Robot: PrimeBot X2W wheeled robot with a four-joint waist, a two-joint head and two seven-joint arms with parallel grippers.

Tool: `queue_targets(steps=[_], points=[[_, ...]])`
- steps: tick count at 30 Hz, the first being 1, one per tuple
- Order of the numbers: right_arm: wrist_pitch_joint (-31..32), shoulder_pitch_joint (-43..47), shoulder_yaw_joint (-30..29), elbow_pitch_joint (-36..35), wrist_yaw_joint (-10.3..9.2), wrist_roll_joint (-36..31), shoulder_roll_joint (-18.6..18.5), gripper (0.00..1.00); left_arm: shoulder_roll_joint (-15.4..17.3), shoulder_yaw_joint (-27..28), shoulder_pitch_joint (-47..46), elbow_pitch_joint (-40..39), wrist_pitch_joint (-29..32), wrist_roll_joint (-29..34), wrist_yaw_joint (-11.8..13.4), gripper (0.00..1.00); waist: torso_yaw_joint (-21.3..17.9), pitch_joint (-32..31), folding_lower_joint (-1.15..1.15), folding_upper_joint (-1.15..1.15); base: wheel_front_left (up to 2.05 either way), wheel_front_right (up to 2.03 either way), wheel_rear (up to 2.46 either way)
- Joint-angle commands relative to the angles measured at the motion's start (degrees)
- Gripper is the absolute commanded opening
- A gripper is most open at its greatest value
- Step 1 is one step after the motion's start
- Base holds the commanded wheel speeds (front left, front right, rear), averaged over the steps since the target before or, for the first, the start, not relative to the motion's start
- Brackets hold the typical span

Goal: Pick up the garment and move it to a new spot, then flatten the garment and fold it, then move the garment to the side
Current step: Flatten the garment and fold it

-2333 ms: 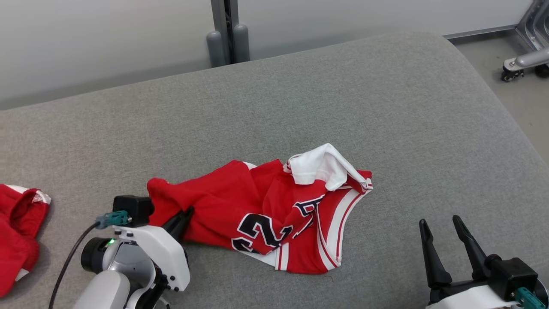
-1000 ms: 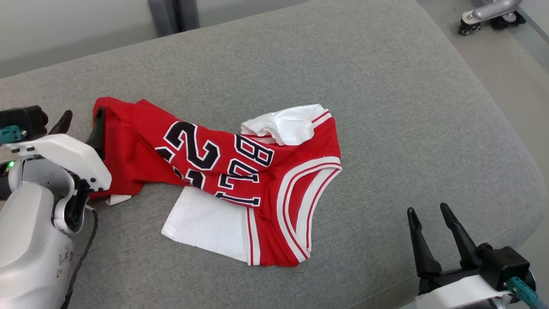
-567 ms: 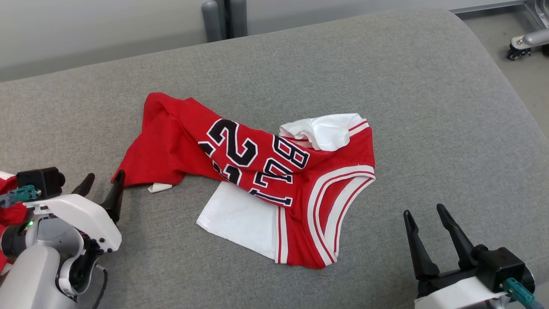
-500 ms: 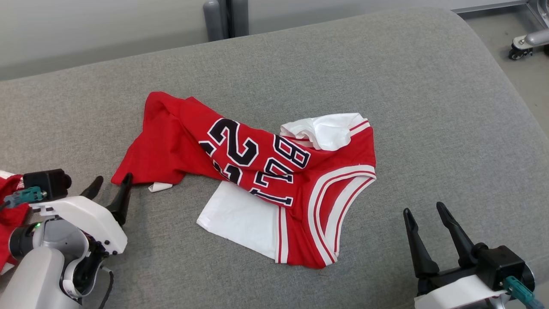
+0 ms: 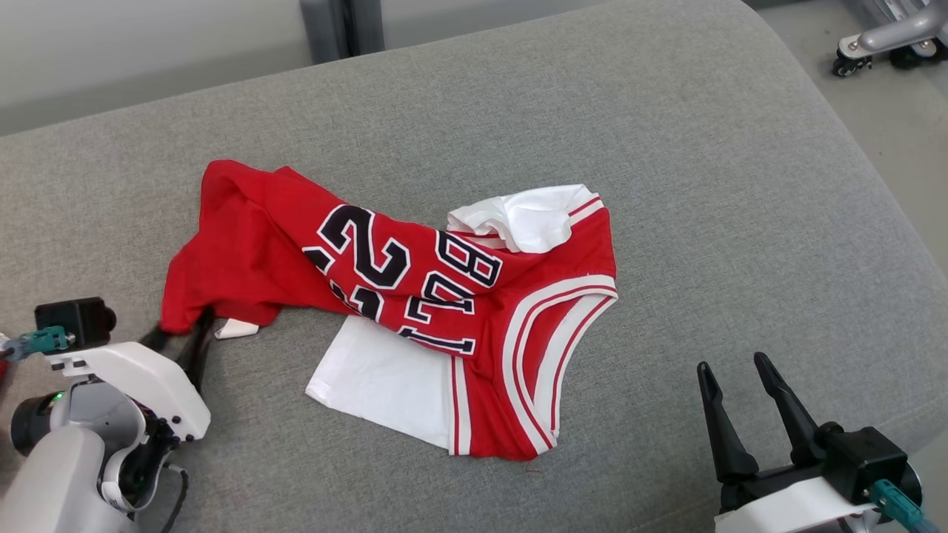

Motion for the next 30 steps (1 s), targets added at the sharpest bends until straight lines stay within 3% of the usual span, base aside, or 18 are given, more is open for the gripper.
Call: queue_targets(steps=[1,6,10,15,24,27,30], points=[[-0.32,0.59,-0.35,0.09,0.11,0.33,-0.35,1.00,-0.11,-0.47,-0.21,0.60,0.59,-0.68,-0.69,0.00,0.02,-0.03,0.00,0.00,0.00,0.00,0.00],[-0.32,1.14,-1.01,0.12,0.11,0.37,-0.35,1.00,-0.38,-0.30,0.47,0.11,-0.50,-2.07,-2.05,0.00,1.73,-0.67,0.00,0.00,0.00,0.00,0.00],[-0.32,1.85,-1.67,0.26,0.11,-0.22,-0.35,1.00,-0.96,0.61,4.04,-5.61,-1.33,-3.90,-2.00,0.00,4.64,-1.90,0.00,0.00,0.00,0.00,0.00],[-0.33,2.49,-2.62,0.36,0.11,-1.32,-0.37,1.00,-0.95,1.36,13.87,-21.19,1.24,-7.31,-0.49,0.00,9.09,-3.39,0.00,0.00,0.00,0.00,0.00],[-0.32,3.11,-3.30,0.35,0.10,-2.45,-0.36,1.00,0.43,0.56,36.83,-58.61,7.22,-13.61,3.57,0.00,15.50,-4.19,0.00,0.00,0.00,0.00,0.00],[-0.32,2.59,-3.37,0.50,0.11,-2.72,-0.36,1.00,-0.57,0.73,39.13,-64.73,7.50,-17.92,3.22,0.00,15.97,-4.22,0.00,0.00,0.00,0.00,0.00],[-0.32,2.09,-3.22,0.52,0.10,-2.83,-0.37,1.00,0.08,2.41,39.66,-64.28,8.05,-19.11,4.17,0.00,15.92,-4.13,0.00,0.00,0.00,0.00,0.00]])
